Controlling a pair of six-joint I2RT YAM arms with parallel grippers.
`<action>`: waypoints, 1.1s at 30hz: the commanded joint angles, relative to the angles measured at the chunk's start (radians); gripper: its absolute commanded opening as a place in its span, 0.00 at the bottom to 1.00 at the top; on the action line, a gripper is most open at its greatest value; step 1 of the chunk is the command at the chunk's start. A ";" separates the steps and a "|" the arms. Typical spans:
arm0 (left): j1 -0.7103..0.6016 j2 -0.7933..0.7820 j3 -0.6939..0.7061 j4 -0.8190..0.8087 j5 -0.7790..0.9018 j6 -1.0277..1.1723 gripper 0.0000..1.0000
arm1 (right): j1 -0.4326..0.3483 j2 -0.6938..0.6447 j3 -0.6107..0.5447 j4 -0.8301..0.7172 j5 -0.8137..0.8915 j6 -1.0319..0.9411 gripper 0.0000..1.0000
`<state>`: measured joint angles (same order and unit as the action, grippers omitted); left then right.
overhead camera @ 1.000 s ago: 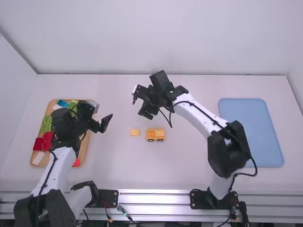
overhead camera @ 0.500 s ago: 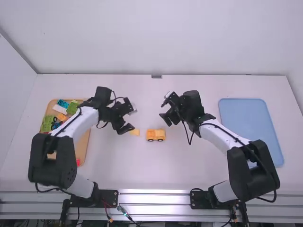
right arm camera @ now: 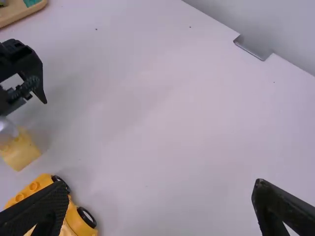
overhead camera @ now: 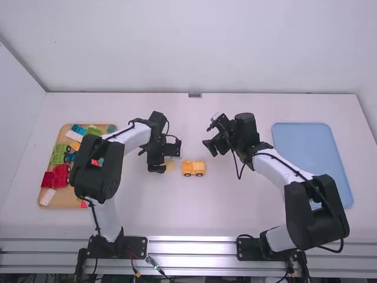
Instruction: Assemble lego blocks to make yellow taxi
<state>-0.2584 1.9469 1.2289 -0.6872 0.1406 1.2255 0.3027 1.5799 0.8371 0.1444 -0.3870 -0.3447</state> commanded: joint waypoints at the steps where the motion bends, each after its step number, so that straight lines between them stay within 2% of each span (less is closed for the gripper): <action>1: -0.005 0.001 -0.018 0.005 0.014 0.090 0.99 | -0.001 -0.031 -0.007 0.002 -0.009 0.005 0.99; 13: -0.017 0.001 -0.045 0.045 0.159 0.051 0.99 | -0.002 -0.031 -0.007 0.009 -0.010 0.004 0.99; 24: -0.016 0.036 -0.046 0.068 0.111 -0.052 0.99 | -0.002 -0.031 -0.007 0.005 -0.009 0.005 0.99; 33: -0.017 0.041 -0.045 0.073 0.113 -0.042 0.90 | -0.001 -0.031 -0.007 0.006 -0.010 0.004 0.99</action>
<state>-0.2684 1.9766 1.1912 -0.6109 0.2424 1.1851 0.3027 1.5799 0.8371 0.1524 -0.3870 -0.3435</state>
